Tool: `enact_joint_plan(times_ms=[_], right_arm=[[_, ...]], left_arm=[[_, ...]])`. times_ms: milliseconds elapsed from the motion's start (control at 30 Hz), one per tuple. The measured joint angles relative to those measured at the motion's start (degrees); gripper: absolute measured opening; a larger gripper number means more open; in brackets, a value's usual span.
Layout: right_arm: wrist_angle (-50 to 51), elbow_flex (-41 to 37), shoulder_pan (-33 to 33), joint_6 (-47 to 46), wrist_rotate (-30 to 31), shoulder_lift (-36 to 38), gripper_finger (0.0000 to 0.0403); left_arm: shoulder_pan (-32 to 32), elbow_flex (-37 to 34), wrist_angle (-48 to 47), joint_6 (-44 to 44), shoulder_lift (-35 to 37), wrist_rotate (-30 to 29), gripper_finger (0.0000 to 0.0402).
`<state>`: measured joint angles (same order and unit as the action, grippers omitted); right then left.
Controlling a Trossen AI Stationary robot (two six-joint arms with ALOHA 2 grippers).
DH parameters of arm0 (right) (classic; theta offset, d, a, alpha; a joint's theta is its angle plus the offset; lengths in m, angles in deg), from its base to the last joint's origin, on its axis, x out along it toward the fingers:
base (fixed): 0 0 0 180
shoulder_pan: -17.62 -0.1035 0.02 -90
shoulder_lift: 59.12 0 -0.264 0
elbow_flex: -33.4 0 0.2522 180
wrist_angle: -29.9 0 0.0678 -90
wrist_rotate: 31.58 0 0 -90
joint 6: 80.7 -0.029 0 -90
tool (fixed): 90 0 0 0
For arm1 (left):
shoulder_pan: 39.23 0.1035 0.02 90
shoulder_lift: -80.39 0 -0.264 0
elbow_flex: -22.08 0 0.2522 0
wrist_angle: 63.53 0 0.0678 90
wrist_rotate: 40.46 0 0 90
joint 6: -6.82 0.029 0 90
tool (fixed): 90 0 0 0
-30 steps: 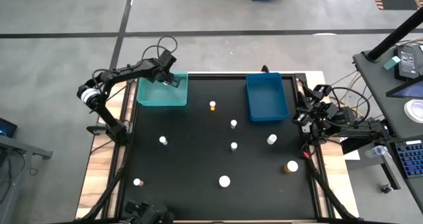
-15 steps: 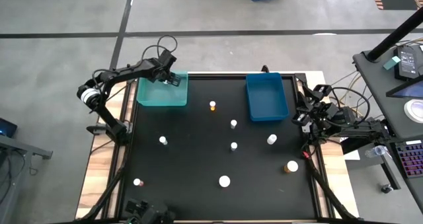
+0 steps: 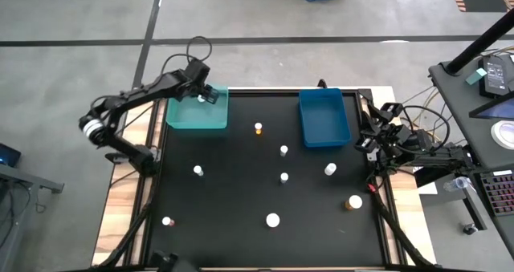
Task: Pick and place medicine bottles into bin by pill shape (circle, oval)
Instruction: Put the orange tablet bottle into the blue bin
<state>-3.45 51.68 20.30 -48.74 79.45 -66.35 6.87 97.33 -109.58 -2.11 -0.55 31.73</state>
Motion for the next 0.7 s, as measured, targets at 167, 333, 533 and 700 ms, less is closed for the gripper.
enact_joint_plan(times_ms=[167, 333, 533, 700], right_arm=[[-0.26, 0.0, 0.01, -0.57, -0.02, 0.02, 0.0121], [-0.28, 0.0, -0.01, -1.73, -0.02, 0.02, 0.0121], [-1.62, 0.18, 0.0, -5.55, -0.73, -0.03, 0.0121], [-1.33, 3.11, -0.02, -11.89, -6.86, -3.26, 0.0121]], left_arm=[[-7.08, -1.57, 2.4, 1.47, 8.37, 0.01, 0.0172], [-16.97, -8.57, 11.07, 4.63, 16.57, 1.5, 0.0172], [-26.09, -18.38, 23.05, 12.61, 25.08, 9.52, 0.0172], [-28.03, -26.52, 33.62, 23.42, 30.3, 24.8, 0.0172]])
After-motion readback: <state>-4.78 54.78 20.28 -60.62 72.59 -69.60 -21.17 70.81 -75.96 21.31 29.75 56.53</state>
